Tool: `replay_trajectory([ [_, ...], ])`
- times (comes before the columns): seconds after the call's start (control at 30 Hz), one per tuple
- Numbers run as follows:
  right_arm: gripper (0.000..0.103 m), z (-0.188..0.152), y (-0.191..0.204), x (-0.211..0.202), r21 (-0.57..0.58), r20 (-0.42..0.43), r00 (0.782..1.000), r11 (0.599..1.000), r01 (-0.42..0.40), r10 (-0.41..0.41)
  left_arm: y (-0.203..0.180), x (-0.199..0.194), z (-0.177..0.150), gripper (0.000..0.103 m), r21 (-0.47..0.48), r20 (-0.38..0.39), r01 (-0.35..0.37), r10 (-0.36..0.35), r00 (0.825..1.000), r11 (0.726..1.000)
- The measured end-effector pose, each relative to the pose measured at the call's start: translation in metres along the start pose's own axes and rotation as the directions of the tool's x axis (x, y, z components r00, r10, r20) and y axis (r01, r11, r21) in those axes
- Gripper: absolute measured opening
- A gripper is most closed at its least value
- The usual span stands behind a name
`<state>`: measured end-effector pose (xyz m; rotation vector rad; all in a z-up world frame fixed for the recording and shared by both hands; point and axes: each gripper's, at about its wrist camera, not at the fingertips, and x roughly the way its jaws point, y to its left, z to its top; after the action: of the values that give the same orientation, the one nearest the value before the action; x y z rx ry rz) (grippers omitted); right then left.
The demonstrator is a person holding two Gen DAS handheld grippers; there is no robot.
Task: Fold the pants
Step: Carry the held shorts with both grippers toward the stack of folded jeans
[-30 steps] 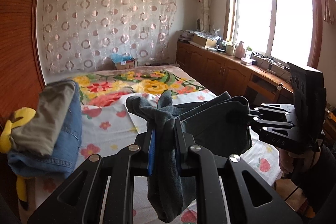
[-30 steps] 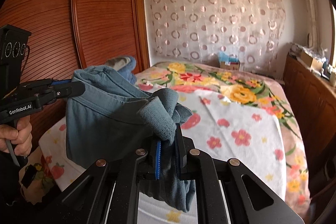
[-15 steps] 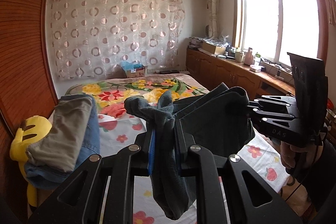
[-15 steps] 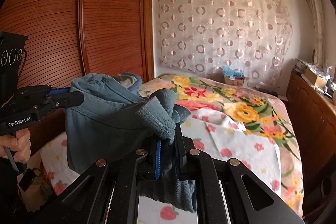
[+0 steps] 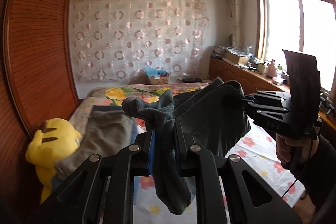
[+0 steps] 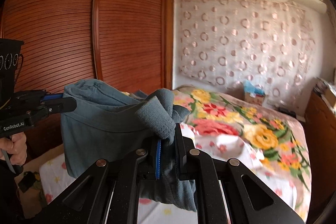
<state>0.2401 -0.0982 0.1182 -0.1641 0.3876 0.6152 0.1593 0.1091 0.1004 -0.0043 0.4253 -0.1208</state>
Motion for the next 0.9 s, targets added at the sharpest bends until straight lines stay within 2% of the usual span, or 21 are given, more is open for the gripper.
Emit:
replay_trajectory([
  [0.33,0.01,0.014,-0.031,0.059,-0.035,0.05,0.995,0.996,-0.079,0.081,0.041,0.008,0.015,0.017,-0.037,0.032,-0.095,0.096,0.995,0.995],
  [0.5,0.01,0.023,-0.036,0.101,-0.06,0.052,0.987,0.987,-0.148,0.151,0.068,0.007,0.005,0.017,-0.097,0.038,-0.15,0.154,0.987,0.984],
  [0.77,0.01,0.035,-0.033,0.193,-0.12,-0.043,0.976,0.969,-0.215,0.212,0.113,0.03,-0.029,0.017,-0.18,-0.057,-0.24,0.234,0.971,0.954],
  [0.9,0.01,0.038,-0.03,0.231,-0.134,-0.087,0.969,0.961,-0.243,0.233,0.129,0.039,-0.042,0.017,-0.22,-0.098,-0.268,0.252,0.963,0.938],
])
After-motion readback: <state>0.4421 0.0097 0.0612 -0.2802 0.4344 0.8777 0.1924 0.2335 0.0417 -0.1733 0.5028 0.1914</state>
